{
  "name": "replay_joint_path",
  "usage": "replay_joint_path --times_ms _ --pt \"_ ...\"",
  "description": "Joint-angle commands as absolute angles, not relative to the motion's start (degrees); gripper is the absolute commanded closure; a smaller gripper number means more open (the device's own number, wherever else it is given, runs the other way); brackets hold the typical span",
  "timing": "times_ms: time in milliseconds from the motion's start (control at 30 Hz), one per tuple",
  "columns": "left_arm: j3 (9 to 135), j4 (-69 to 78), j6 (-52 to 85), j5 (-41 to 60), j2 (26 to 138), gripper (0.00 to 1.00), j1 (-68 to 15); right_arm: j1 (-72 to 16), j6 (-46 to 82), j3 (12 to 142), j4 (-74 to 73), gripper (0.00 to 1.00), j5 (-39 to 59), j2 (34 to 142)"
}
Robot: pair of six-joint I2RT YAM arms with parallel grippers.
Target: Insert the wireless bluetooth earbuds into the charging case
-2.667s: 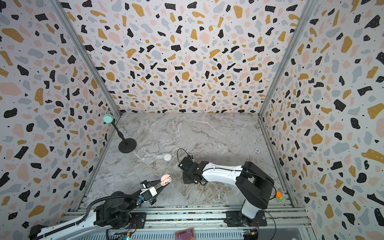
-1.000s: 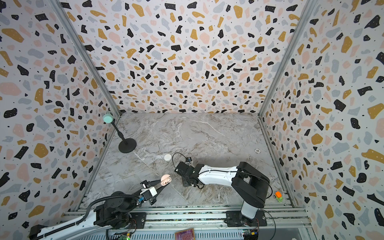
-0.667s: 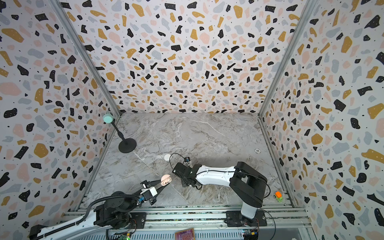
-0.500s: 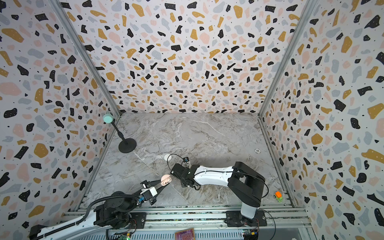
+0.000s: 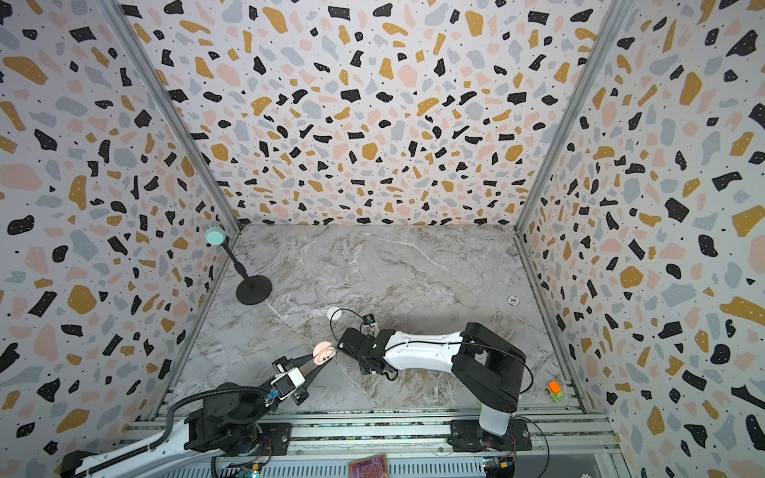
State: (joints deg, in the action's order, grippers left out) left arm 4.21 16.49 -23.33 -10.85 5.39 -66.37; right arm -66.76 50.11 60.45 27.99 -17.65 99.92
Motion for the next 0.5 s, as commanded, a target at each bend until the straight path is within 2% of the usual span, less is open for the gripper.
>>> replay_joint_path --times_ms 0,467 --pt "3.86 21.42 -21.86 -13.28 4.01 1.0 -65.5 -67.26 50.69 60.81 29.62 0.9 -18.3 100.09" --pt "4.0 25.45 -20.19 -21.96 1.15 1.0 -63.56 -68.99 51.06 63.05 32.14 0.9 -21.04 101.86"
